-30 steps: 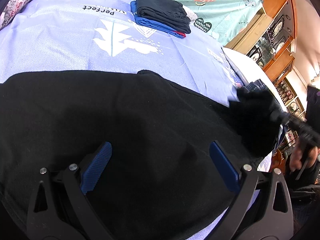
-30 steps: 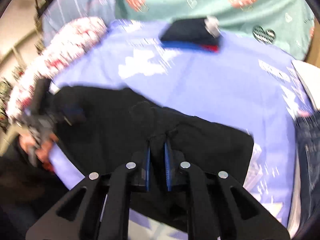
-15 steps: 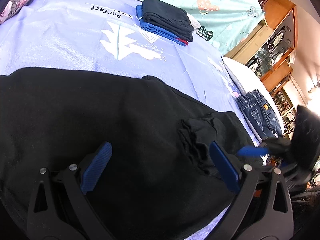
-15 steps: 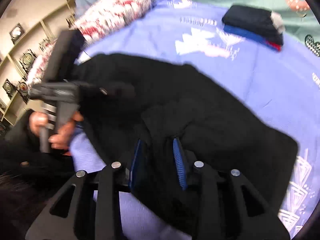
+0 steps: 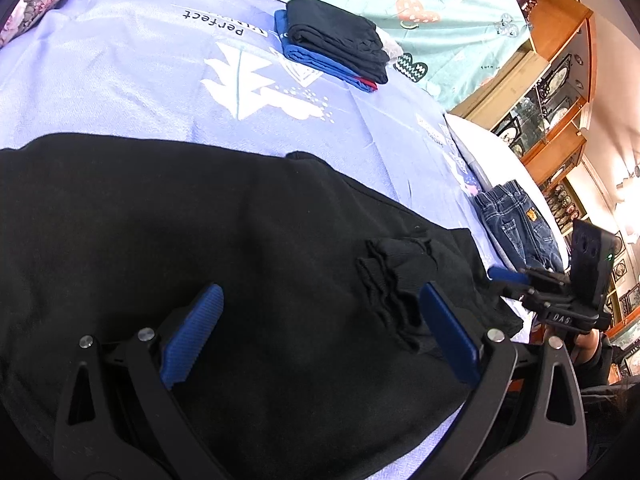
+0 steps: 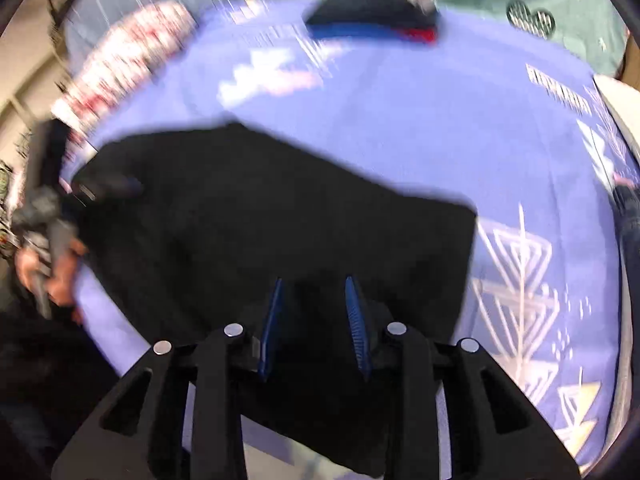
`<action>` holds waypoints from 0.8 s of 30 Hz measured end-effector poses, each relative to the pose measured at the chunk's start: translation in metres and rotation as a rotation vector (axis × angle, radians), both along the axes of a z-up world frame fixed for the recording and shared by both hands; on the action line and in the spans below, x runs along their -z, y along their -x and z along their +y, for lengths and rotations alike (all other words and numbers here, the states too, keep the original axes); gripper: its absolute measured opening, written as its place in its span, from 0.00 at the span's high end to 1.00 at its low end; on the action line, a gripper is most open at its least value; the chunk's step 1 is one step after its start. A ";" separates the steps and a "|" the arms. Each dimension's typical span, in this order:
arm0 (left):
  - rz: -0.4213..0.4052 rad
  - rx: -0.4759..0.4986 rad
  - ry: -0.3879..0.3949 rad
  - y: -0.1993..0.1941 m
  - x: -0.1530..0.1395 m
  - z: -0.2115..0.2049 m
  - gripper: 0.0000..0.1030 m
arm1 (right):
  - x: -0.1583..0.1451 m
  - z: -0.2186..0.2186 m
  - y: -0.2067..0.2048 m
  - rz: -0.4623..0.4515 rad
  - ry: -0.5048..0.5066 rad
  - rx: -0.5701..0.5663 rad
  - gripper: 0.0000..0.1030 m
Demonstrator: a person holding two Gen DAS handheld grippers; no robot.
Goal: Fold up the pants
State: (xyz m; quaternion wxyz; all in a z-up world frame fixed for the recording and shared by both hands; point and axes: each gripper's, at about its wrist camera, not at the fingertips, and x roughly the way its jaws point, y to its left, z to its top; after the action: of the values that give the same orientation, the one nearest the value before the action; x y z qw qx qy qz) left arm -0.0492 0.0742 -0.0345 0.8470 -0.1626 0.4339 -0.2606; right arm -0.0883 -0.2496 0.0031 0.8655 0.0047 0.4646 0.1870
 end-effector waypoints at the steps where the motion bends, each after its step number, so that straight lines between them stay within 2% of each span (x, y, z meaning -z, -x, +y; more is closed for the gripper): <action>1: 0.004 -0.025 0.001 0.004 -0.003 0.006 0.03 | 0.007 0.004 -0.006 0.026 0.015 -0.005 0.61; 2: 0.009 -0.036 0.018 0.008 -0.006 0.012 0.03 | 0.016 0.007 -0.011 0.066 0.028 -0.015 0.59; 3: 0.021 -0.049 0.070 0.016 -0.014 0.024 0.03 | 0.029 0.007 -0.016 0.115 0.037 -0.021 0.59; 5: 0.027 -0.073 0.158 0.038 -0.037 0.055 0.03 | 0.031 0.004 -0.014 0.079 0.019 -0.030 0.56; 6: 0.025 -0.099 0.156 0.046 -0.045 0.066 0.02 | 0.028 0.002 -0.014 0.073 0.001 -0.033 0.56; 8: 0.051 -0.199 0.143 0.062 -0.058 0.100 0.02 | 0.017 -0.012 -0.012 0.028 -0.125 -0.035 0.54; 11: 0.143 -0.329 0.183 0.072 -0.050 0.139 0.02 | 0.010 -0.027 -0.026 -0.033 -0.202 0.041 0.44; 14: 0.267 -0.469 0.191 0.070 -0.021 0.164 0.02 | 0.022 -0.037 -0.041 -0.024 -0.268 0.090 0.43; 16: 0.322 -0.489 0.234 0.064 -0.003 0.167 0.02 | 0.029 -0.040 -0.045 -0.017 -0.295 0.101 0.43; 19: 0.289 -0.488 0.216 0.052 -0.002 0.159 0.02 | 0.028 -0.048 -0.038 -0.033 -0.330 0.101 0.43; 21: 0.270 -0.498 0.236 0.037 0.003 0.154 0.02 | 0.026 -0.042 -0.027 -0.052 -0.348 0.104 0.40; 24: 0.228 -0.526 0.201 0.009 0.005 0.148 0.02 | 0.027 -0.045 -0.025 -0.045 -0.357 0.113 0.38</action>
State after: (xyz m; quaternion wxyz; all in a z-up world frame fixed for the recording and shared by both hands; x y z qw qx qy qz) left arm -0.0586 0.2219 -0.0391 0.8109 -0.3805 0.4414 -0.0539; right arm -0.0630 -0.2946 -0.0240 0.8703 0.1802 0.4035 0.2176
